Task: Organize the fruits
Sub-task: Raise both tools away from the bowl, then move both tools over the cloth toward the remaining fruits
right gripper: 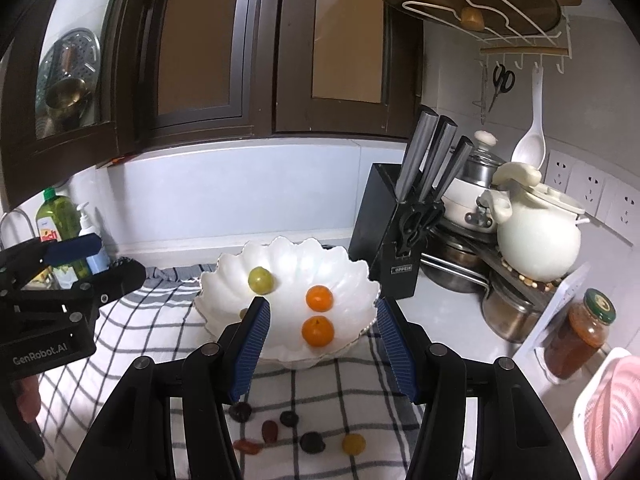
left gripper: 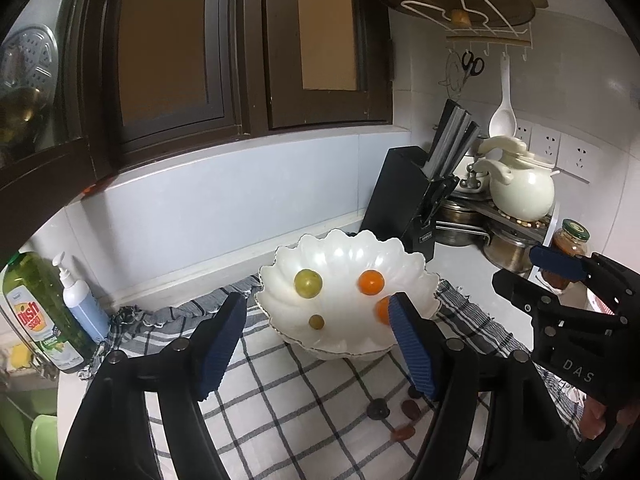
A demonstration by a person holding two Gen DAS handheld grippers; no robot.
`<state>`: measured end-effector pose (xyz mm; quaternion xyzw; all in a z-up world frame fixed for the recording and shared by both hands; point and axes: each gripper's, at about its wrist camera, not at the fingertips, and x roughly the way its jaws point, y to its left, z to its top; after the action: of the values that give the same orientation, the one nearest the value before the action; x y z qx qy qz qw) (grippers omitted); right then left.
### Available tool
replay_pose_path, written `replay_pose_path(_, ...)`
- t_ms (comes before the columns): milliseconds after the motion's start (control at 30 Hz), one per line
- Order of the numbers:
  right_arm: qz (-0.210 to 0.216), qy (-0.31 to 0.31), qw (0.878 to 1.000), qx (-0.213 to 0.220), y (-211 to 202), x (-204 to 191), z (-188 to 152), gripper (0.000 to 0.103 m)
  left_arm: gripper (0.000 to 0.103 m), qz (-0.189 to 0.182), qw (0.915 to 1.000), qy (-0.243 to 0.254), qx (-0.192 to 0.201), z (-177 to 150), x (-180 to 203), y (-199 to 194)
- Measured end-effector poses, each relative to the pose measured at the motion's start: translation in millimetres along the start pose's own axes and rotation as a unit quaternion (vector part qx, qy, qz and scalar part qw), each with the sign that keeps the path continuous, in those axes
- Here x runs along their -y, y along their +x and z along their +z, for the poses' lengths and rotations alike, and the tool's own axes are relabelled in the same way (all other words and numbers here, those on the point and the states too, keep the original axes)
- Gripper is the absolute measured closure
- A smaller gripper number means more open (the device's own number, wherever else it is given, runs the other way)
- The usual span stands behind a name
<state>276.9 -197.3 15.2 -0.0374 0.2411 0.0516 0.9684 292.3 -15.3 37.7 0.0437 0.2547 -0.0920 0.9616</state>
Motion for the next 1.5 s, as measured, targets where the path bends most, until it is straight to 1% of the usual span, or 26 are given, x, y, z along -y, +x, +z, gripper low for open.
replay_pose_path(167,-0.010,0.002,1.000,-0.003,-7.9,1.3,-10.7,0.046,0.029,-0.011,0.9999,0.006,-0.008,-10.4,2.2,-6.8)
replay_pose_path(333,-0.022,0.010,1.000,-0.006,-15.3,5.1,-22.6,0.046,0.029,-0.012,0.9997,0.020,-0.007,-20.5,8.3,-9.8)
replay_pose_path(400,-0.024,0.013,1.000,-0.008,-17.8,7.4,-26.5,0.046,0.029,-0.022,0.9996,0.017,-0.010,-24.4,9.6,-10.9)
replay_pose_path(533,-0.033,0.015,0.999,-0.010,-23.8,9.8,-35.1,0.046,0.029,-0.027,0.9993,0.023,-0.006,-31.9,13.0,-14.2)
replay_pose_path(733,-0.029,0.020,0.999,-0.018,-28.6,12.7,-46.0,0.046,0.029,-0.037,0.9990,0.025,-0.008,-44.0,18.7,-17.4)
replay_pose_path(867,-0.029,0.024,0.999,-0.032,-27.2,16.3,-55.8,0.046,0.029,-0.041,0.9987,0.024,-0.020,-54.7,22.4,-15.8)
replay_pose_path(1167,-0.021,0.031,0.996,-0.077,-15.5,21.9,-80.3,0.046,0.029,-0.052,0.9959,0.023,-0.070,-80.8,32.1,-0.5)
replay_pose_path(1333,-0.020,0.038,0.994,-0.100,-5.2,29.3,-94.1,0.046,0.029,-0.050,0.9948,0.026,-0.085,-91.4,38.4,7.0)
replay_pose_path(1500,-0.017,0.039,0.992,-0.115,5.8,36.2,-103.5,0.046,0.029,-0.042,0.9949,0.029,-0.087,-101.6,46.9,16.0)
